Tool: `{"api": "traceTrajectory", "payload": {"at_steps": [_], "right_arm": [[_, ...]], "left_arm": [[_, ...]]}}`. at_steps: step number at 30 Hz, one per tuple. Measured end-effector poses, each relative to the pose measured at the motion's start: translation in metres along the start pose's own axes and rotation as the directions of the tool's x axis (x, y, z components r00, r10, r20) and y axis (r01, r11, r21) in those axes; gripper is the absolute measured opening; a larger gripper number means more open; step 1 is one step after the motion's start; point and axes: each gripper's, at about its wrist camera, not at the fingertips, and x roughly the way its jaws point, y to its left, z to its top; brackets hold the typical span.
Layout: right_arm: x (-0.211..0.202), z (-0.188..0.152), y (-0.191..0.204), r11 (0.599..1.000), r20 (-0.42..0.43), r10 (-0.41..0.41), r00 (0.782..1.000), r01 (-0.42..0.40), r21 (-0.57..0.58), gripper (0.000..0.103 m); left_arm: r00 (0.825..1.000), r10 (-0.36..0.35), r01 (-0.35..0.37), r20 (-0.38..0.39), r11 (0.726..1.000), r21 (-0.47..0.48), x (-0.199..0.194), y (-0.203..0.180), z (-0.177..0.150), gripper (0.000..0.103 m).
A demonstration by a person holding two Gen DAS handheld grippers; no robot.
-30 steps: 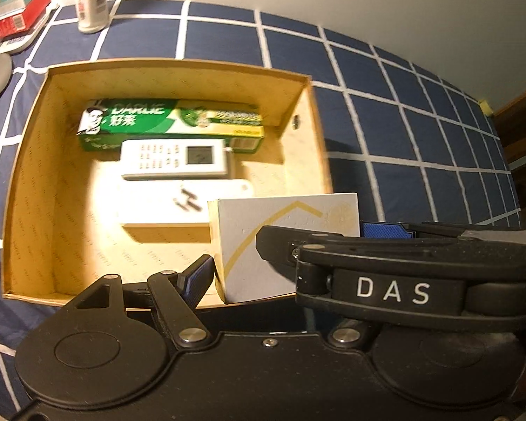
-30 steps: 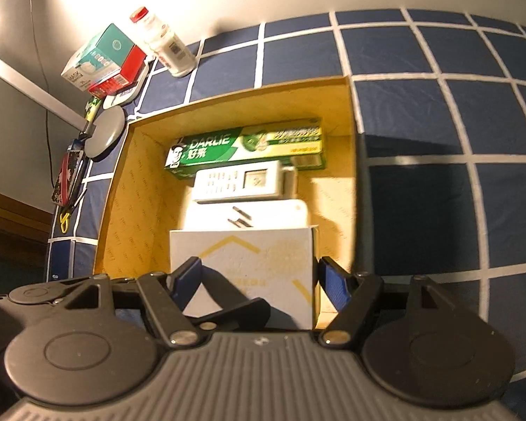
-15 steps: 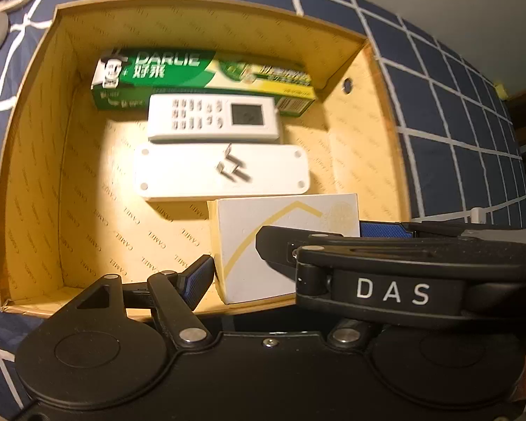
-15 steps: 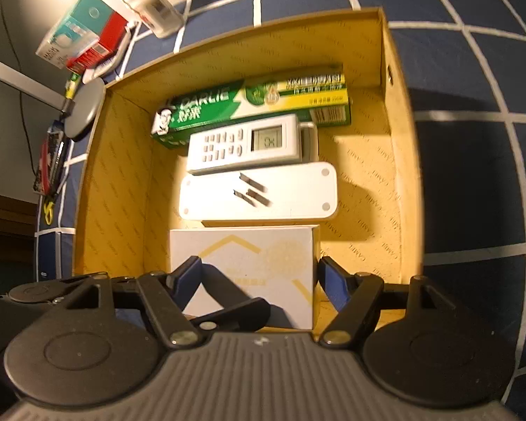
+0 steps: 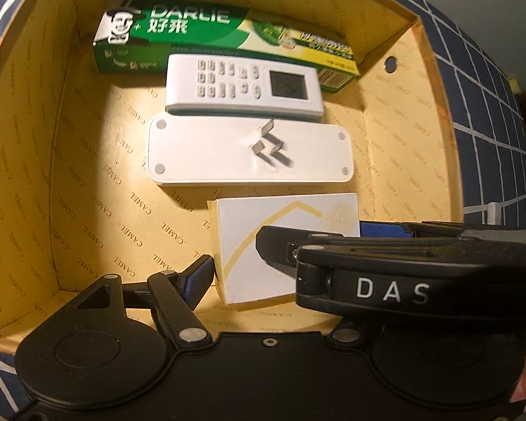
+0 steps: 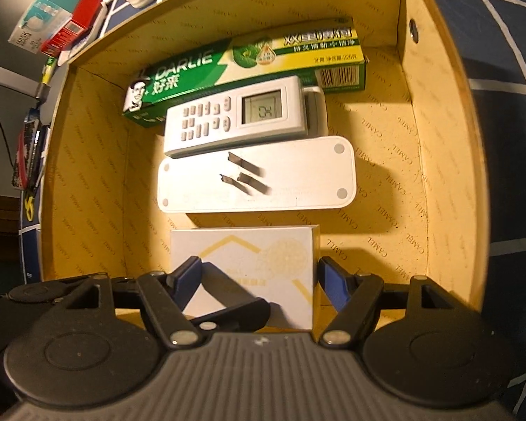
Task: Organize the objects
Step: 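Lower the cream box into the yellow box beside the white plate, then open the right gripper and release the cream box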
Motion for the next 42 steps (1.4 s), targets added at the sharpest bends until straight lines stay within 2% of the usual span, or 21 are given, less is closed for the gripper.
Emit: {"api": "traceTrajectory", "payload": {"at_steps": [12, 31, 42], "right_arm": [[0.019, 0.008, 0.0, 1.0, -0.035, -0.007, 0.999, 0.007, 0.017, 0.072], [0.028, 0.014, -0.005, 0.999, -0.042, 0.005, 0.999, -0.003, 0.034, 0.073], [0.019, 0.011, -0.004, 0.999, -0.018, 0.007, 1.0, -0.006, 0.037, 0.073]], "left_arm": [[0.999, -0.005, 0.005, -0.035, 1.0, -0.01, 0.013, 0.015, 0.008, 0.069], [0.998, 0.019, -0.019, -0.054, 1.0, 0.002, 0.022, 0.019, 0.016, 0.069], [0.999, 0.035, -0.035, -0.013, 0.999, 0.005, 0.004, 0.018, 0.01, 0.068]]}}
